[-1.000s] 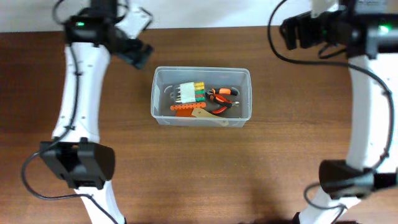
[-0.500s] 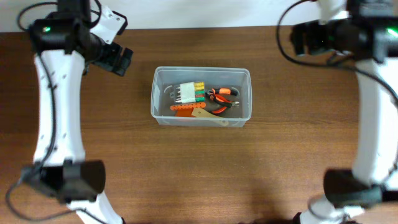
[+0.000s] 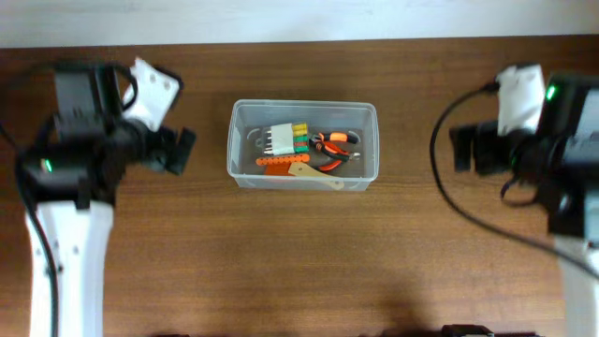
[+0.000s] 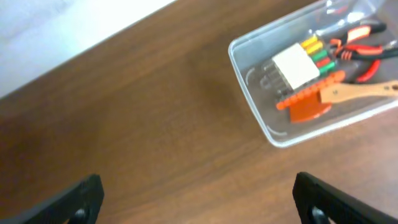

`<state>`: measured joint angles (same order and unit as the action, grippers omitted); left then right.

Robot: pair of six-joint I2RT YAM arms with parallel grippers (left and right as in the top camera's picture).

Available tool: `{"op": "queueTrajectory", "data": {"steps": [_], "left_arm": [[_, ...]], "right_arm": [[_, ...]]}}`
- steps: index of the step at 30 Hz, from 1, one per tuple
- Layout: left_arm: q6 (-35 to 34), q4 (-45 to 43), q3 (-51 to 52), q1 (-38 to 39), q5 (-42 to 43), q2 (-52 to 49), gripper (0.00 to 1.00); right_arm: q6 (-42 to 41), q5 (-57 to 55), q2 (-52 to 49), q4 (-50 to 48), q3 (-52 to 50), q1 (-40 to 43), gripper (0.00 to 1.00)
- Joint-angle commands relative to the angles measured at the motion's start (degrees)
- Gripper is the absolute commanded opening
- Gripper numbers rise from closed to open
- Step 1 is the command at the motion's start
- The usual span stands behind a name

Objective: Pack container

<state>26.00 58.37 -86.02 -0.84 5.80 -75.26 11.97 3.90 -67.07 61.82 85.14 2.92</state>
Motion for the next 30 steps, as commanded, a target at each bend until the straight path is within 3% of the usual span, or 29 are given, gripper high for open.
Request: {"op": "queueTrajectory", "data": {"steps": [1,6,12,17,30], "left_arm": [[-0.7,-5.1,11.3,-0.3,0.4,10.2,0.99],[-0.7,-15.1,26.6,-0.3,-1.6,22.8,0.99],[-0.7,-24.0,39.6,-0.3,-6.4,33.6,0.99],[-0.7,-27.3,43.7,-0.4,-7.6,36.5,0.99],[-0.7,-24.2,44.0,-0.3,-7.6,35.4,0.99]], "right_arm": [[-0.6,-1.0,11.4,-5.3,-12.3,-0.8,0.98],[-0.2,-4.3,24.6,-14.2,-31.3,-3.5,0.98],[-0.2,-7.4,35.6,-20.2,-44.4,-4.2,0.99],[-0.3,-7.4,39.6,-21.6,-46.6,-4.2,0.98],[-0.3,-7.4,39.6,-21.1,-46.6,-4.1,0.99]]}}
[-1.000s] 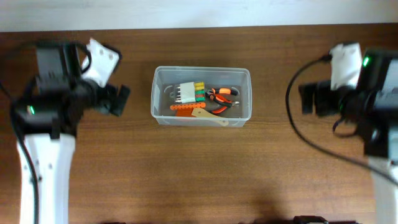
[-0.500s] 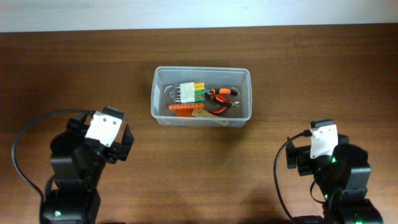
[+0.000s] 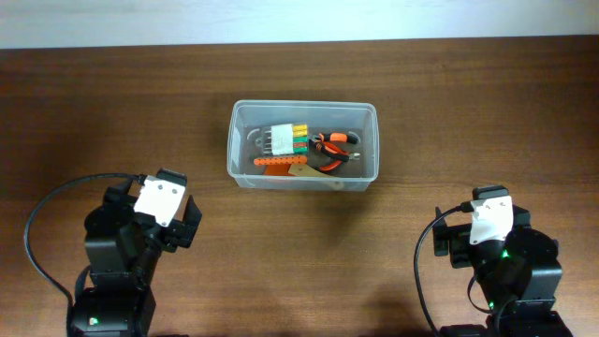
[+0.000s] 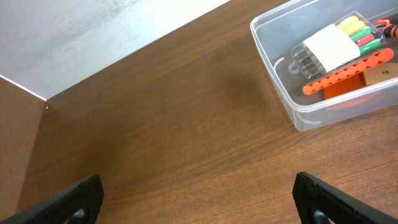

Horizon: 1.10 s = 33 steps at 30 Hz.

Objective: Pack container

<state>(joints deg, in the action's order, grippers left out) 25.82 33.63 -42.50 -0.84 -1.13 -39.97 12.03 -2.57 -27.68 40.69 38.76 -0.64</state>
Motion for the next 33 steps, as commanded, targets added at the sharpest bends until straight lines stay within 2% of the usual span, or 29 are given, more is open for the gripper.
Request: {"op": "queueTrajectory", "data": {"steps": [1,16,21,26,29,33], "left_arm": [[-0.5,0.8,0.5,-0.3,-0.6,0.1,0.99],[-0.5,2.2,0.5,-0.3,-0.6,0.1,0.99],[-0.5,2.2,0.5,-0.3,-0.6,0.1,0.99],[-0.5,2.2,0.5,-0.3,-0.6,0.1,0.99],[-0.5,2.2,0.5,-0.3,-0.6,0.1,0.99],[-0.5,2.2,0.5,-0.3,-0.6,0.1,0.99]], "right_arm": [[-0.3,-0.9,0.3,0.0,-0.3,-0.6,0.98],[-0.3,-1.0,1.2,-0.1,-0.3,0.0,0.99],[-0.1,1.4,8.4,3.9,-1.4,0.3,0.99],[4.9,6.1,20.8,6.8,-7.7,0.3,0.99],[4.9,7.9,27.1,3.5,-13.1,0.3,0.98],[4.9,10.4,27.1,-9.9,-20.7,0.2,0.99]]}}
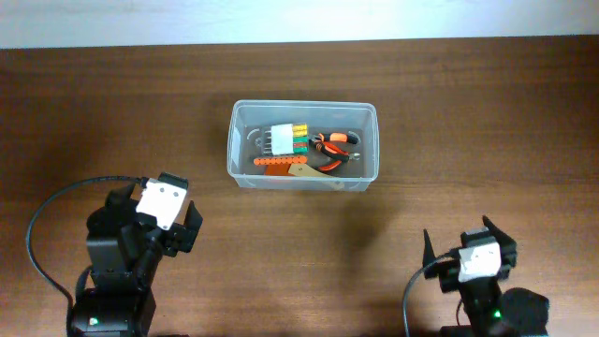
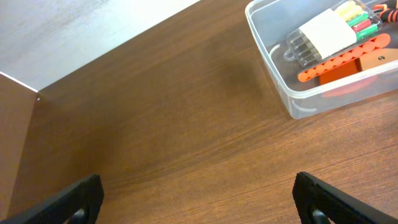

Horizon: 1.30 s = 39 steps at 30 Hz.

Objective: Pack container

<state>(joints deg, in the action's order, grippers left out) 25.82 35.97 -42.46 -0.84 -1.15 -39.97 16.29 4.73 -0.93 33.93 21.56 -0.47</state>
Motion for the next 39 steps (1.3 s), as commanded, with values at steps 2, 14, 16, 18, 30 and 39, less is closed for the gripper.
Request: {"op": "queueTrajectory", "data": {"steps": [2,14,16,18,30,39], "left_arm": [[-0.5,-0.1,0.4,-0.3,-0.6,0.1,0.99],[-0.5,-0.1,0.4,-0.3,-0.6,0.1,0.99],[-0.5,-0.1,0.4,-0.3,-0.6,0.1,0.99],[-0.5,-0.1,0.4,-0.3,-0.6,0.1,0.99],[-0.5,-0.1,0.4,-0.3,-0.6,0.1,0.99],[-0.5,-0.1,0.4,-0.3,-0.6,0.1,0.99]], "right_arm": [[0.6,3.8,0.5,-11.7,-8.4,0.0,0.98],[-7.8,0.6,0.7,-22.6,-18.2,-0.2,0.99],[-8.6,0.7,0.7,-22.6,-18.2,-0.4,0.98],[-8.9,0.7,0.7,-22.7,-18.2,-0.4,0.99],[-8.9,0.7,0.7,-22.7,-18.2,-0.4,0.98],[-8.9,0.7,0.7,-22.7,-18.2,-0.4,0.98]]}}
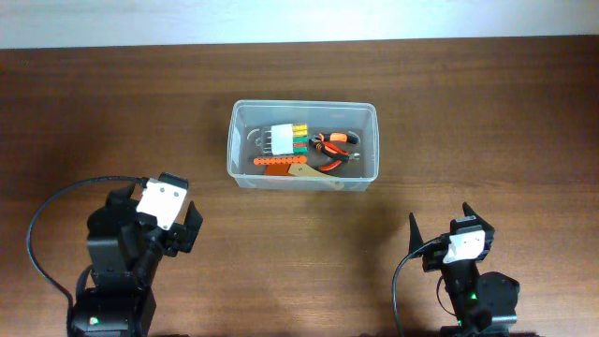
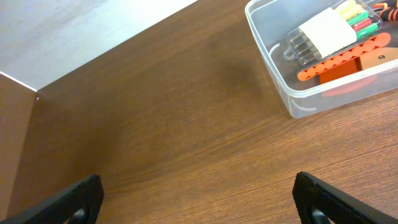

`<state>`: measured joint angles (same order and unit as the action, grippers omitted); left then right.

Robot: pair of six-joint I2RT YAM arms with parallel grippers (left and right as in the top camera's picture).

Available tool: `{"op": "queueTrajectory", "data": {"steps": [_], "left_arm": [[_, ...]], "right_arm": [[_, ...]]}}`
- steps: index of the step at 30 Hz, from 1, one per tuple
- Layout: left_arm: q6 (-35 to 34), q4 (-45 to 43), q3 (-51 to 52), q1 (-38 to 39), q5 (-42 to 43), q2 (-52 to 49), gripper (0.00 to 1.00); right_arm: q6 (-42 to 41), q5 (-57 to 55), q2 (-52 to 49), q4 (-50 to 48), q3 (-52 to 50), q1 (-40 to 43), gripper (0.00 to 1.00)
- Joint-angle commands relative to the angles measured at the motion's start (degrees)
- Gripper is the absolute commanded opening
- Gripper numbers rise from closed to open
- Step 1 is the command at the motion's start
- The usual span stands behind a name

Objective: Pack container

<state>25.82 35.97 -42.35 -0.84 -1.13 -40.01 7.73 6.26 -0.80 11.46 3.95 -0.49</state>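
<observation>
A clear plastic container [image 1: 367,140] stands at the middle of the table's far half. Inside lie a white block with coloured ends [image 1: 280,139], orange-handled pliers [image 1: 335,146], an orange toothed strip [image 1: 274,161] and a pale wooden piece [image 1: 314,175]. My left gripper [image 1: 161,217] sits at the near left, open and holding nothing; in the left wrist view the left gripper [image 2: 199,199] faces bare wood, with the container [image 2: 280,93] up at the right. My right gripper [image 1: 440,225] is at the near right, open, fingers pointing toward the far edge.
The brown wooden table [image 1: 299,243] runs to a pale strip at the far edge [image 1: 299,19]. A black cable [image 1: 42,225] loops beside the left arm.
The right arm has shifted slightly toward the far edge and to the left. The left arm and the container's contents have not changed.
At first both arms stood level with the container, one on each side, grippers facing it. Then both were back at the table's near edge. The right arm then sat lower still, and now it is a little farther out. The container has not moved.
</observation>
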Motion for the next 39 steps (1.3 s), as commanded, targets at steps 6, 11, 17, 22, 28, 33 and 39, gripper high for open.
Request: {"op": "queueTrajectory", "data": {"steps": [6,11,17,22,28,33,39], "left_arm": [[-0.5,-0.1,0.3,-0.3,-0.6,0.1,0.99],[-0.6,0.7,0.3,-0.3,-2.0,1.1,0.99],[-8.5,8.8,1.9,3.4,11.0,9.3,0.99],[-17.1,1.1,10.1,6.4,11.2,20.3,0.99],[-22.6,-21.0,26.3,6.4,2.1,31.3,0.99],[-22.6,-36.0,37.4,6.3,-0.5,34.8,0.99],[-22.8,-36.0,41.9,6.2,-7.9,39.8,0.99]], "right_arm": [[-0.3,-0.9,0.5,-0.2,-0.6,-0.3,0.99],[-0.3,-0.9,0.5,-0.3,-0.6,-0.3,0.99],[-0.3,-0.9,0.5,-0.2,-0.6,-0.3,0.98],[-0.3,-0.9,0.5,-0.2,-0.6,-0.3,0.99],[-0.3,-0.9,0.5,-0.2,-0.6,-0.3,0.99],[-0.3,-0.9,0.5,-0.3,-0.6,-0.3,0.99],[-0.3,-0.9,0.5,-0.3,-0.6,-0.3,0.99]]}}
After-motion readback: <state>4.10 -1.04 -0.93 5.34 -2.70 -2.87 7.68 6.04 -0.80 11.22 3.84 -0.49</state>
